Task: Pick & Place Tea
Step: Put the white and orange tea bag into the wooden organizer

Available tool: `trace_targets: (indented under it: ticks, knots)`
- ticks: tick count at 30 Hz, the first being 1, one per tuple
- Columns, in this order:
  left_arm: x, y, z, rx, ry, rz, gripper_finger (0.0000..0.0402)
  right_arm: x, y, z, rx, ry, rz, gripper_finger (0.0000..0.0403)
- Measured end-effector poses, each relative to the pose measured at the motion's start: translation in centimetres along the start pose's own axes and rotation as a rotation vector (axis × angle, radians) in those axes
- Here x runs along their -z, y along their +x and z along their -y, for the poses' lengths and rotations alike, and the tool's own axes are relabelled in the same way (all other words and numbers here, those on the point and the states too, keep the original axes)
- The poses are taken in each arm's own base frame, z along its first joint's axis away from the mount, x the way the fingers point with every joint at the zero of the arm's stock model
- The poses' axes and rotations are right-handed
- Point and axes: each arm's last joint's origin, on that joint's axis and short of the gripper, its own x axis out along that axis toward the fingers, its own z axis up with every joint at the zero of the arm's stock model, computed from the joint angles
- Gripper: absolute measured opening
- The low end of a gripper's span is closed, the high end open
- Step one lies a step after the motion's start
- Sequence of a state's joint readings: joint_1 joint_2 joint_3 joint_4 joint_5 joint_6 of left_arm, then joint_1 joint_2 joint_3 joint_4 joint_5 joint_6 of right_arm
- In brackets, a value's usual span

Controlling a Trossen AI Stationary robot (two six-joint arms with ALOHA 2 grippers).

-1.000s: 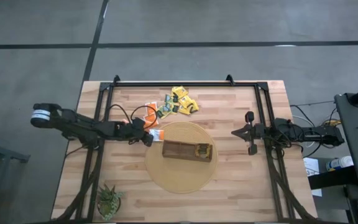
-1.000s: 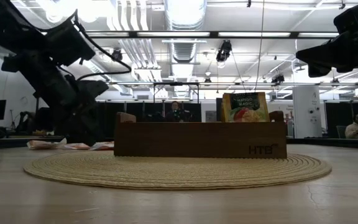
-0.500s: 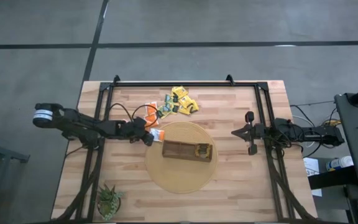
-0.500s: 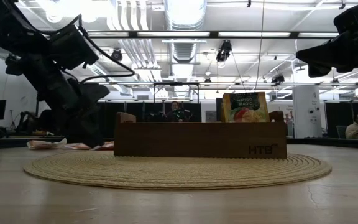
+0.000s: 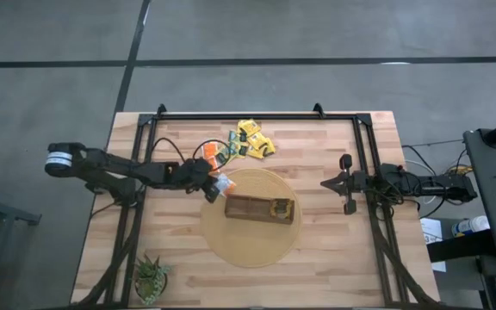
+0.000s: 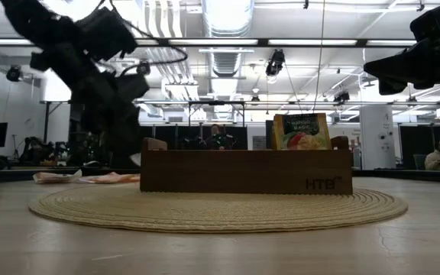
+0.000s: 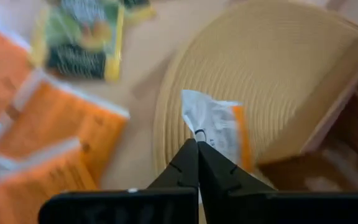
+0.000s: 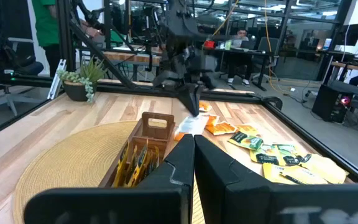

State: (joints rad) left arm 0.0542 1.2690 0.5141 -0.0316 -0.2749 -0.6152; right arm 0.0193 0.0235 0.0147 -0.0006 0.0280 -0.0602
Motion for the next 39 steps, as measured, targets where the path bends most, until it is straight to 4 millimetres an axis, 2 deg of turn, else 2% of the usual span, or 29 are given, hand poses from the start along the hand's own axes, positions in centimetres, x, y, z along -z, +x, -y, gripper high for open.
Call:
trace_targets:
  ticks: [6,9,15,25,33,39]
  knots:
    - [-2.4,-1.6,1.5,-0.216,0.145,0.065,0.0000,0.0,0.0,0.0,0.000,0.000,0.000,0.0008]
    - [-3.1,-2.5,2.7,-0.258,0.210,0.101,0.0000,0.0,0.0,0.0,0.000,0.000,0.000,0.0008]
    - [-3.5,-4.2,5.6,-0.232,0.375,0.176,0.0000,0.0,0.0,0.0,0.000,0.000,0.001,0.0008]
    - [-3.5,-7.2,9.6,-0.108,0.476,0.253,0.0000,0.0,0.0,0.0,0.000,0.000,0.001,0.0008]
    - [-2.5,-8.4,11.3,0.011,0.562,0.254,0.0000,0.0,0.0,0.0,0.000,0.000,0.002,0.0008]
    - [-2.3,-8.5,11.6,0.055,0.585,0.236,0.0000,0.0,0.0,0.0,0.000,0.000,0.002,0.0008]
